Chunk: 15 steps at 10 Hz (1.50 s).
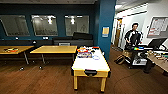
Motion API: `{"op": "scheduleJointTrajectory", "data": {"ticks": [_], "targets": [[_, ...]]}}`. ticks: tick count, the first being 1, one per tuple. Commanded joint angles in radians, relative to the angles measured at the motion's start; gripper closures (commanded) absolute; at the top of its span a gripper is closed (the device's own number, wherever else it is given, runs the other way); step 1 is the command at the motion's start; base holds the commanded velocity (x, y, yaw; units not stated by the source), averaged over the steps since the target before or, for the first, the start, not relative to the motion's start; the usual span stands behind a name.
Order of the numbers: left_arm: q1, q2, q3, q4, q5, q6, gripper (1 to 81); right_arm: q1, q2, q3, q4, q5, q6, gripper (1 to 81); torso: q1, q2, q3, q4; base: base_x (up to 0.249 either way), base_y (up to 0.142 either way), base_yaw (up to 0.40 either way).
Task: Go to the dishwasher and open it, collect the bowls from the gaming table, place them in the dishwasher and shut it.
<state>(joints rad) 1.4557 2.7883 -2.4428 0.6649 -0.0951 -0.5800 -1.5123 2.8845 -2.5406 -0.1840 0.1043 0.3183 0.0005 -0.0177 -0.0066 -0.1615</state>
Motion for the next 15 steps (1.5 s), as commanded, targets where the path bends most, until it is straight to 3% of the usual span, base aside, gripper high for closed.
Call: {"op": "scheduleJointTrajectory", "data": {"ticks": [1, 9, 15], "targets": [[-0.042, 0.045, -0.116, -0.045, -0.041, -0.006, 81.1, 0.051, -0.003, 0.004, -0.014, -0.051, -0.005, 81.1, 0.000, 0.000, 0.000, 0.000, 0.000, 0.000, 0.000], [-0.039, 0.059, -0.131, -0.031, -0.044, -0.006, 81.1, 0.051, -0.005, 0.002, -0.017, -0.051, -0.005, 81.1, 0.000, 0.000, 0.000, 0.000, 0.000, 0.000, -0.013], [-0.039, 0.064, -0.136, -0.031, -0.043, -0.006, 81.1, 0.051, -0.003, 0.001, -0.017, -0.051, -0.005, 81.1, 0.000, 0.000, 0.000, 0.000, 0.000, 0.000, -0.219]]}}
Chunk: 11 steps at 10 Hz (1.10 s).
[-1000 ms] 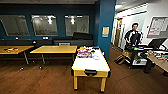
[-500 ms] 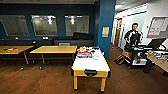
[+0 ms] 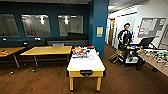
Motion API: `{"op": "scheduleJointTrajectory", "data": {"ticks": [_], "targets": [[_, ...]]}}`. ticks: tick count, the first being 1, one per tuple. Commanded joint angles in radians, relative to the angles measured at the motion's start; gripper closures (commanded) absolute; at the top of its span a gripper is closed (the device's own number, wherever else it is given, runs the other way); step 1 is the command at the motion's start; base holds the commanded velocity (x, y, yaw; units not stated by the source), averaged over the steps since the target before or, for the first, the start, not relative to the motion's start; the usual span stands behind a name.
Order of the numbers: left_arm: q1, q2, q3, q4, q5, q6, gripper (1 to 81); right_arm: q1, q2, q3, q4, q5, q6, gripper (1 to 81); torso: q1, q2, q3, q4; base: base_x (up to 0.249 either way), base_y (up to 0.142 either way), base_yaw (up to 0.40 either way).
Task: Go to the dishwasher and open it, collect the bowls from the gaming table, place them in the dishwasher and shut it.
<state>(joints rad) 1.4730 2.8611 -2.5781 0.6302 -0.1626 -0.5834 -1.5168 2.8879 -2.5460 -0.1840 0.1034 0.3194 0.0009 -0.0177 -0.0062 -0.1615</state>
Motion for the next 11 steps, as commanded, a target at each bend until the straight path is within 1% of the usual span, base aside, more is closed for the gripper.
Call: {"op": "scheduleJointTrajectory", "data": {"ticks": [1, 11], "targets": [[-0.056, -0.009, -0.001, 0.003, 0.024, -0.003, 81.1, 0.056, -0.006, 0.006, -0.017, -0.050, -0.006, 81.1, 0.000, 0.000, 0.000, 0.000, 0.000, 0.000, -0.290], [-0.058, 0.006, -0.002, 0.003, 0.034, -0.001, 81.1, 0.049, 0.001, 0.001, -0.020, -0.050, -0.006, 81.1, 0.000, 0.000, 0.000, 0.000, 0.000, 0.000, -0.351]]}}
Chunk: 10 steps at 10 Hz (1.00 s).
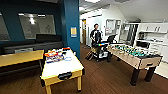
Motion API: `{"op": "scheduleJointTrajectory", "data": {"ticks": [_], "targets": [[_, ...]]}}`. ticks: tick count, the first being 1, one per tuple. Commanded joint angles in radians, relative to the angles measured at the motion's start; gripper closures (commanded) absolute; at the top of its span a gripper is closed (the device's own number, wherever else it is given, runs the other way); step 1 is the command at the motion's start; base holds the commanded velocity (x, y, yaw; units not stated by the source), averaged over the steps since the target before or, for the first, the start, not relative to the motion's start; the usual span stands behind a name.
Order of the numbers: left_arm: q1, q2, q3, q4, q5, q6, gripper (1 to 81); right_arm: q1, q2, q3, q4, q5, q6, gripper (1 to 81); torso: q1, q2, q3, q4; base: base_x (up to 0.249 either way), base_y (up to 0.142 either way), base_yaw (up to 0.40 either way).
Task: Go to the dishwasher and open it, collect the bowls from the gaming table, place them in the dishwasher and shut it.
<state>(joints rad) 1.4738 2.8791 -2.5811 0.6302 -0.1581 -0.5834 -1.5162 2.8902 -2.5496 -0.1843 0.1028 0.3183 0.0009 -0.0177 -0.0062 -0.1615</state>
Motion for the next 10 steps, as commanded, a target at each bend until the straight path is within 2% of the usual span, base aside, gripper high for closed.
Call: {"op": "scheduleJointTrajectory", "data": {"ticks": [1, 10], "targets": [[-0.057, -0.013, 0.001, 0.003, 0.029, -0.001, 81.1, 0.047, 0.003, 0.000, -0.021, -0.049, -0.005, 81.1, 0.000, 0.000, 0.000, 0.000, 0.000, 0.000, -0.371], [-0.059, -0.007, 0.001, -0.003, 0.031, -0.001, 81.1, 0.043, 0.022, -0.037, -0.023, -0.049, -0.005, 81.1, 0.000, 0.000, 0.000, 0.000, 0.000, 0.000, -0.372]]}}
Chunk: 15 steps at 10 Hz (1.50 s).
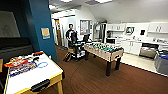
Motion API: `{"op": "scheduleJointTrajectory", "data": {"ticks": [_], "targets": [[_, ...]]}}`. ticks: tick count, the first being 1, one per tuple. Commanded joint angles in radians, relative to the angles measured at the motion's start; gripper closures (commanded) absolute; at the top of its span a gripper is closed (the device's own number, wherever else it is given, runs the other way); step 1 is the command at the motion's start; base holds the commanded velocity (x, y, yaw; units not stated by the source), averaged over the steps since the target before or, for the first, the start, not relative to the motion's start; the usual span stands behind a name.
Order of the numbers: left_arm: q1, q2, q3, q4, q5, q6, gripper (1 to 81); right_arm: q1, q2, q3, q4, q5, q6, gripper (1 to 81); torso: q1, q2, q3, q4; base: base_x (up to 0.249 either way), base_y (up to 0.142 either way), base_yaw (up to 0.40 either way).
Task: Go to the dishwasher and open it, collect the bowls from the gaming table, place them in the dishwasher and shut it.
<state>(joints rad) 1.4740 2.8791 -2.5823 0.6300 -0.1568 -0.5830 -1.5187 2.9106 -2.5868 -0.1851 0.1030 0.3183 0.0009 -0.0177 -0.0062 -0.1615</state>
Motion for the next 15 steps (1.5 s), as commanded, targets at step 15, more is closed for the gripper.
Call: {"op": "scheduleJointTrajectory", "data": {"ticks": [15], "targets": [[-0.063, 0.019, -0.039, -0.001, 0.031, -0.003, 81.1, 0.045, 0.012, -0.013, -0.024, -0.049, -0.005, 81.1, 0.000, 0.000, 0.000, 0.000, 0.000, 0.000, -0.372]]}}
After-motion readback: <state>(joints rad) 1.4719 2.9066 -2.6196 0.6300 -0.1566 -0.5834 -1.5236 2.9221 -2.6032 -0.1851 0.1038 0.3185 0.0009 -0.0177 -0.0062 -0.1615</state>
